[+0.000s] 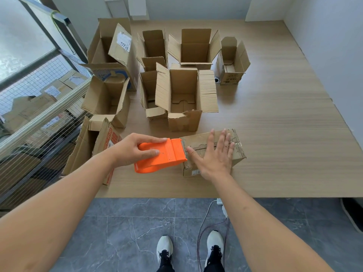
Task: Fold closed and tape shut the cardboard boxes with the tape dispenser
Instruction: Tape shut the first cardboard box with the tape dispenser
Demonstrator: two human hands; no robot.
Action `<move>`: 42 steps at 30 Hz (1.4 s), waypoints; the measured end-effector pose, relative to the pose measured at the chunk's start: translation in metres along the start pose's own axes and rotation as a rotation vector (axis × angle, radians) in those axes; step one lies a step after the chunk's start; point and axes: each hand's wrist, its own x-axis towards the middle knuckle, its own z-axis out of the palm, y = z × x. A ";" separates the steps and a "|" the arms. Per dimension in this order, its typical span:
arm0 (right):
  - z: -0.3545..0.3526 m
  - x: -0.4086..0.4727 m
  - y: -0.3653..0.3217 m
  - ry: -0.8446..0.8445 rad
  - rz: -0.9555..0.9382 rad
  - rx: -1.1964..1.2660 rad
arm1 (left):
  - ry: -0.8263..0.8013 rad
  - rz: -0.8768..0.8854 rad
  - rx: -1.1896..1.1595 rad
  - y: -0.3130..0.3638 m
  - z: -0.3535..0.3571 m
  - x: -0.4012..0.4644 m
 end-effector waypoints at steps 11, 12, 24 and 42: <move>-0.002 0.003 -0.002 -0.045 0.013 -0.026 | -0.041 0.015 -0.108 -0.005 -0.007 -0.005; -0.003 0.003 -0.003 -0.053 0.014 -0.022 | -0.052 0.015 -0.096 -0.004 -0.010 -0.006; -0.004 0.003 -0.004 -0.088 0.024 -0.005 | -0.072 0.022 -0.026 0.002 -0.020 -0.007; -0.008 0.004 -0.002 -0.121 -0.009 -0.009 | -0.008 0.005 -0.104 -0.009 -0.013 -0.014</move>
